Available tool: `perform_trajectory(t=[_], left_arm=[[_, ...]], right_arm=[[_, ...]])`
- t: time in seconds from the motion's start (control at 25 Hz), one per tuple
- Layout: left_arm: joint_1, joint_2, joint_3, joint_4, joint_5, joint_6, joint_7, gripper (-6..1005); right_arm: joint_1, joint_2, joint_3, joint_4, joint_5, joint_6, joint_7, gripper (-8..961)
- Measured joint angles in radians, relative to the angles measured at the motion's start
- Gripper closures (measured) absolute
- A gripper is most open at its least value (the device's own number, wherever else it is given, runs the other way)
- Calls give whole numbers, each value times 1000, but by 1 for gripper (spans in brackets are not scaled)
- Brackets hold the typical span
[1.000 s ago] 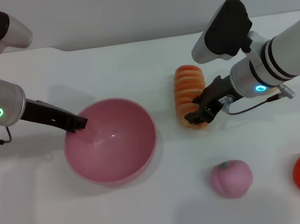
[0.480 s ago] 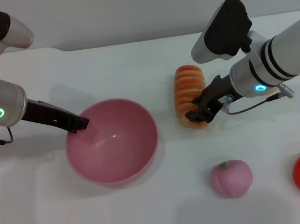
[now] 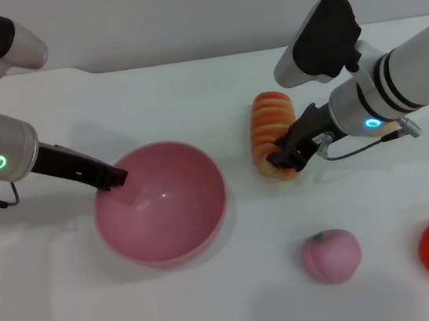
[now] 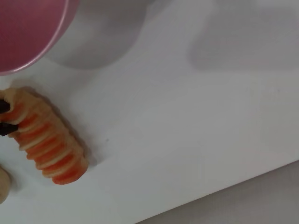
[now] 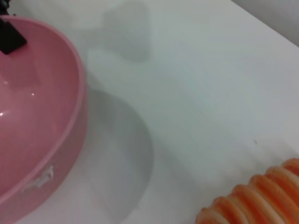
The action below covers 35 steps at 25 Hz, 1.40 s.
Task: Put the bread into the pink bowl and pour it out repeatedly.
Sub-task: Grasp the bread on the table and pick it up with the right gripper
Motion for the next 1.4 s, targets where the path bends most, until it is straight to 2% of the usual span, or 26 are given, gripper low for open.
perform_trajectory(t=[0.52,0.96,1.4], left_arm=[[-5,1,5,-6,0,0,-3,957],[-1,2,14,-6,0,0,-5,957],[-8,3,14,-12,0,-7,-7,956]], right_arm=[[-1,0,0,0,-2,-8,0,798],[-9,0,1,-22,-2,-18,2,808],[-182,2,-9,-317,3,-110,34,819]])
